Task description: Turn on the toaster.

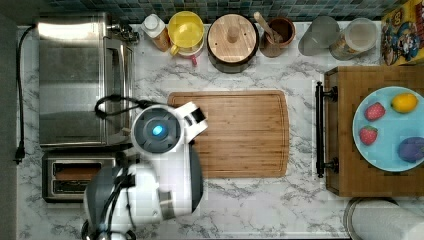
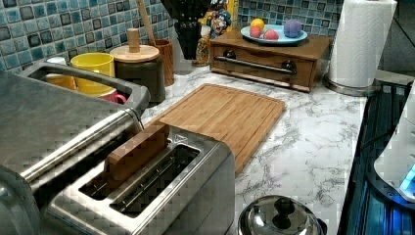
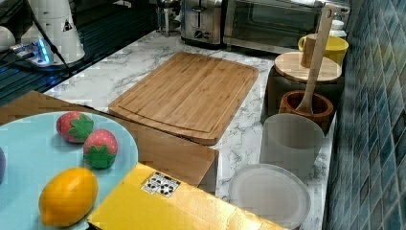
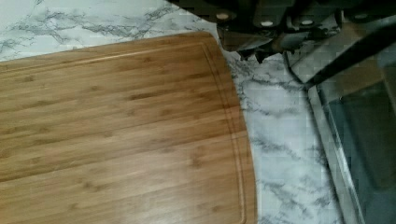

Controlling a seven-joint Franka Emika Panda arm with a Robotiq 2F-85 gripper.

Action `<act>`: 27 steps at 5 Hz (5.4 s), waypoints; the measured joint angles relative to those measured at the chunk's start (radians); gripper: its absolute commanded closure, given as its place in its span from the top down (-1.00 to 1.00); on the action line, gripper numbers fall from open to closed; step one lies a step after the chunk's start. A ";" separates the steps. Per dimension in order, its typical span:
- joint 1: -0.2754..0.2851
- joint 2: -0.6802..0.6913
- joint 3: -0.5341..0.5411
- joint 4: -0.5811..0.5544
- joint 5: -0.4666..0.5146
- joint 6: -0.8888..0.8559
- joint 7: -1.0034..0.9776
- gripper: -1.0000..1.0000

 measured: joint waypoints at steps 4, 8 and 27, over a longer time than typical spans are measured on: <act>0.077 -0.064 0.073 -0.174 0.105 0.090 -0.081 -1.00; 0.187 -0.112 0.116 -0.279 0.252 0.174 -0.154 -1.00; 0.105 0.186 0.119 -0.209 0.164 0.305 -0.090 -1.00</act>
